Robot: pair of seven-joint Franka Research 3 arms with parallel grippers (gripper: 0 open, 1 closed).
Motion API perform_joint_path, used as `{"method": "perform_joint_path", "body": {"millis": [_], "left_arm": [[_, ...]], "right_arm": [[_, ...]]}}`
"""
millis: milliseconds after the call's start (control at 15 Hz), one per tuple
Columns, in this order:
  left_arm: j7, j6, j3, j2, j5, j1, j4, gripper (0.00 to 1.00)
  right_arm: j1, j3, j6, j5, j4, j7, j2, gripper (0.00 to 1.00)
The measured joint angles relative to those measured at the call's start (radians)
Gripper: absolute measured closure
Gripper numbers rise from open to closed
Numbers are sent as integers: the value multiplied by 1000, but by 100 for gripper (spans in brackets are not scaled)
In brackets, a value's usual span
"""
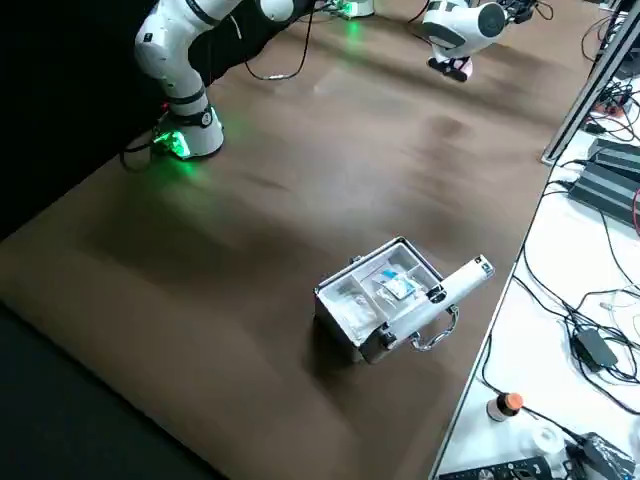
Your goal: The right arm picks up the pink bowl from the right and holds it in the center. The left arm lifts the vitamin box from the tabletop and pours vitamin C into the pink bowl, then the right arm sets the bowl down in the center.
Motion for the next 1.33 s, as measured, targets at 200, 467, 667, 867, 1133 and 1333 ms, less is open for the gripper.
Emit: {"method": "perform_joint_path", "body": {"millis": [200,467,667,867,1133,1333], "left_arm": [[-62,138,-70,-13,2,-28,0,65],[-83,261,-82,-16,2,-110,11,65],[-89,337,-86,-28,10,-173,21,65],[-90,388,-87,-39,28,-227,34,65],[-86,458,-87,-39,103,-290,58,65],[-74,511,-87,-39,136,-328,70,65]], "right_arm": [[0,0,-1,0,0,0,0,98],[0,0,-2,0,1,0,0,98],[0,0,-2,0,1,-1,0,98],[0,0,-3,0,2,-13,0,98],[0,0,-7,0,2,-28,0,98],[0,0,-10,0,2,-32,0,98]]}}
